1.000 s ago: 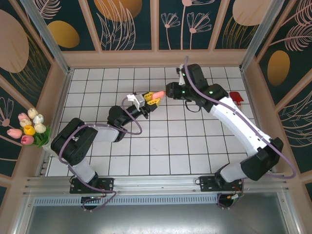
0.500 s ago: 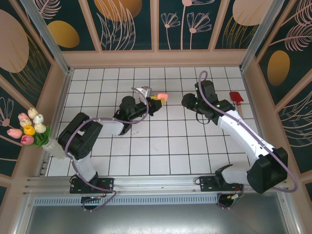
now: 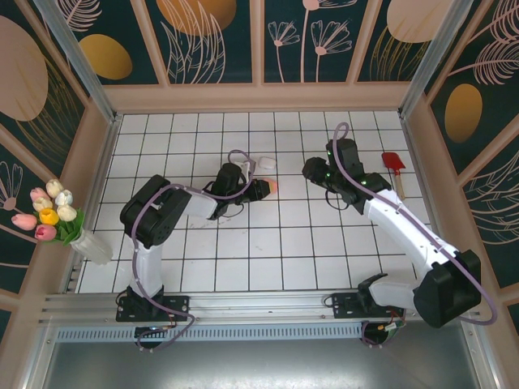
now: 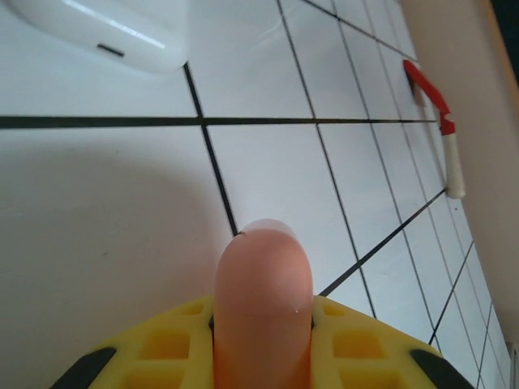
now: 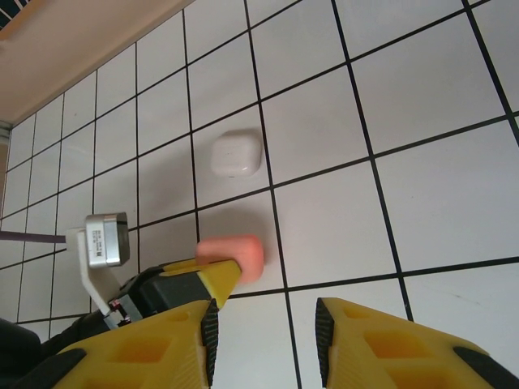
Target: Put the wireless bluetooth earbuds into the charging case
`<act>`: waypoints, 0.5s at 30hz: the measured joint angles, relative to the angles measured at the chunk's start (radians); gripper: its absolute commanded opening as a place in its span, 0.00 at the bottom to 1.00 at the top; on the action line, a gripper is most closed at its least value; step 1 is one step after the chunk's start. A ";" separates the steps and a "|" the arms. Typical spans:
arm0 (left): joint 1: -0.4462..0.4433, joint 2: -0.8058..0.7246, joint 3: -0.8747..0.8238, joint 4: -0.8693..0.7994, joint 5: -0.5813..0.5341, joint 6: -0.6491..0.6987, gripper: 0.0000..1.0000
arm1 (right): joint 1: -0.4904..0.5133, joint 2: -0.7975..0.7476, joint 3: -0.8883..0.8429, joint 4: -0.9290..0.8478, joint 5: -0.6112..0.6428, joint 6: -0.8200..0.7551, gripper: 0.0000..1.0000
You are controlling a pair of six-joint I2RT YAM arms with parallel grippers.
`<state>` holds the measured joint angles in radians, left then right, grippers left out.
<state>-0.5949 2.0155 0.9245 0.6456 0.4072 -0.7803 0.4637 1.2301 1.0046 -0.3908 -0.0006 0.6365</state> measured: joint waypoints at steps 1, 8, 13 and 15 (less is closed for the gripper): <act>0.000 0.003 0.005 -0.013 -0.003 -0.004 0.24 | 0.000 -0.001 -0.001 0.000 0.000 0.000 0.40; -0.002 0.005 0.067 -0.122 -0.048 -0.023 0.67 | 0.000 -0.018 -0.002 0.002 0.001 0.000 0.49; 0.001 -0.038 0.098 -0.255 -0.141 -0.004 0.86 | -0.017 -0.035 -0.002 -0.001 0.000 -0.006 0.68; 0.011 -0.067 0.100 -0.322 -0.180 0.007 0.98 | -0.031 -0.040 -0.001 -0.005 0.000 -0.012 0.87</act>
<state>-0.5835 1.9484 1.0248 0.3233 0.2268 -0.7731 0.4328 1.1900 1.0035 -0.3958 -0.0010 0.6247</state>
